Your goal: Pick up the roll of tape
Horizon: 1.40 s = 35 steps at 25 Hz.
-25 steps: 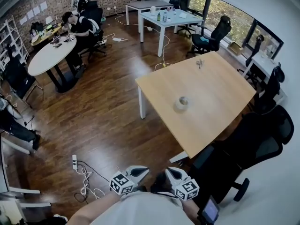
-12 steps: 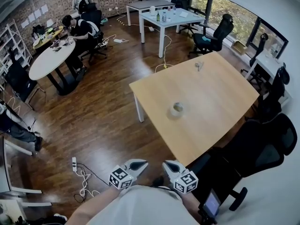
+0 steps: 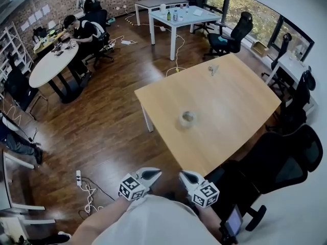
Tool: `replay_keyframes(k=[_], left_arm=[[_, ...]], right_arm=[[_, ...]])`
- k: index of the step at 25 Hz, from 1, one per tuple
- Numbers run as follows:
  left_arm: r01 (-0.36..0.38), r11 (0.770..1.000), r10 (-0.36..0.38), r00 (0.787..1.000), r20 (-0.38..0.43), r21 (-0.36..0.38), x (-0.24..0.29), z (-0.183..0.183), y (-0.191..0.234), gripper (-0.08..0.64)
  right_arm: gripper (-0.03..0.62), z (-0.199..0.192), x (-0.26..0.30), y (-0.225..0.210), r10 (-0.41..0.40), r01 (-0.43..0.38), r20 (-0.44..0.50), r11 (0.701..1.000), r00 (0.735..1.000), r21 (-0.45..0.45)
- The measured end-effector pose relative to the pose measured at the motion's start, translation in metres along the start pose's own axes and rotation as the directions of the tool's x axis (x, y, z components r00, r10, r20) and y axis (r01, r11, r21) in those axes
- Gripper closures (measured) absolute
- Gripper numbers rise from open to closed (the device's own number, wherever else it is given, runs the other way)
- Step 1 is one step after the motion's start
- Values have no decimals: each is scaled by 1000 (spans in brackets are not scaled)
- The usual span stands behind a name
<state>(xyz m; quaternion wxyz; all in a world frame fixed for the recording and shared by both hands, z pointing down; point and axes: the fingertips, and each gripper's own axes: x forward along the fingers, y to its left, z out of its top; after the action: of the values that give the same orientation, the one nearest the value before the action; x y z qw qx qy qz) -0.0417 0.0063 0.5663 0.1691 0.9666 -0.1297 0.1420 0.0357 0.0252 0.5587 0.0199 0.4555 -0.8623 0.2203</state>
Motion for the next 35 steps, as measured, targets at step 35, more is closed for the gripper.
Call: replay_keyframes(k=[35], left_arm=[[412,909,-401,905,-141,64,126,68,144,554]], right_arm=[[584,50,77,-127,-391,390,-13,914,920,115]])
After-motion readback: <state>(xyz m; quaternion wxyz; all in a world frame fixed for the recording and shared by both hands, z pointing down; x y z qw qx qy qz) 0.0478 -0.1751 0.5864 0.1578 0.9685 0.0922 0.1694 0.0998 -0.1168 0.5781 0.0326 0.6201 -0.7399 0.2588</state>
